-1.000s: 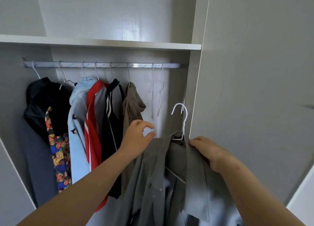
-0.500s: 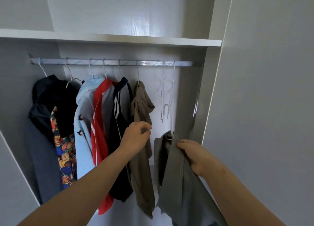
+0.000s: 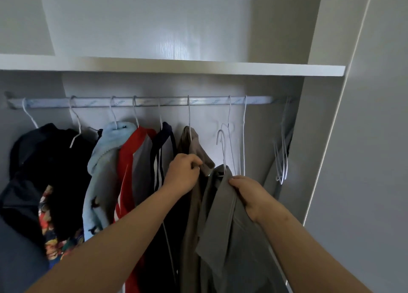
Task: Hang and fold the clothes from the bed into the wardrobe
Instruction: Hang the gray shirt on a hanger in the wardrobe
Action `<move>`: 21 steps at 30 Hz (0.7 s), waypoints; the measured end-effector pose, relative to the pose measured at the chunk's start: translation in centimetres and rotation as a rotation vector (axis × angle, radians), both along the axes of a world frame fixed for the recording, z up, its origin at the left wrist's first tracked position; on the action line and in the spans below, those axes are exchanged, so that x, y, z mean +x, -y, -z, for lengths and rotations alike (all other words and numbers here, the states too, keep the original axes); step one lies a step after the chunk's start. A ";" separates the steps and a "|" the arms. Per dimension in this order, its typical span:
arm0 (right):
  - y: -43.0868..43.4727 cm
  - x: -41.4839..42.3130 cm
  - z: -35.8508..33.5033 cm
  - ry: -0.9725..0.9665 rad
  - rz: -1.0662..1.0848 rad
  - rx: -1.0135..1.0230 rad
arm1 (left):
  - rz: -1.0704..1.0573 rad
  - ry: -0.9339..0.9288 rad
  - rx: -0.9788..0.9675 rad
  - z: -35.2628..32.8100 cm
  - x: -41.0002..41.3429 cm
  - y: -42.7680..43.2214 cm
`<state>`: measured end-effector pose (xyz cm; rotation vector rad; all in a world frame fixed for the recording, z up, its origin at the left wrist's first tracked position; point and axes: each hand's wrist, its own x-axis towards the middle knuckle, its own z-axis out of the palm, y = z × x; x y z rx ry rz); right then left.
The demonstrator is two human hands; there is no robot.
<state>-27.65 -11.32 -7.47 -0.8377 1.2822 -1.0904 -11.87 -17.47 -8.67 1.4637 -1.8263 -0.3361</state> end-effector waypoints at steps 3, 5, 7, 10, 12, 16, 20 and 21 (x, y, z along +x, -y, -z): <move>2.5 1.2 -0.5 0.009 0.025 -0.019 | -0.002 0.289 -0.010 0.0 0.0 2.9; 3.8 1.9 -0.6 0.003 0.036 -0.038 | 0.008 0.439 -0.022 0.1 -0.1 4.7; 5.1 2.4 -0.6 -0.014 0.055 -0.048 | 0.002 0.479 0.030 0.1 -0.1 6.4; 6.9 2.7 -0.8 -0.039 0.090 -0.069 | -0.011 0.451 0.190 -0.3 0.9 9.1; 7.9 2.8 -1.0 -0.052 0.111 -0.082 | 0.002 0.446 0.229 -0.3 1.7 10.7; 9.8 3.4 -0.8 -0.052 0.125 -0.098 | 0.014 0.426 0.210 -0.1 2.9 12.5; 11.1 4.3 -0.5 -0.060 0.142 -0.082 | 0.076 0.321 0.286 -0.7 3.5 13.6; 11.4 4.3 -0.4 -0.066 0.147 -0.077 | 0.090 0.270 0.311 -0.9 3.6 13.7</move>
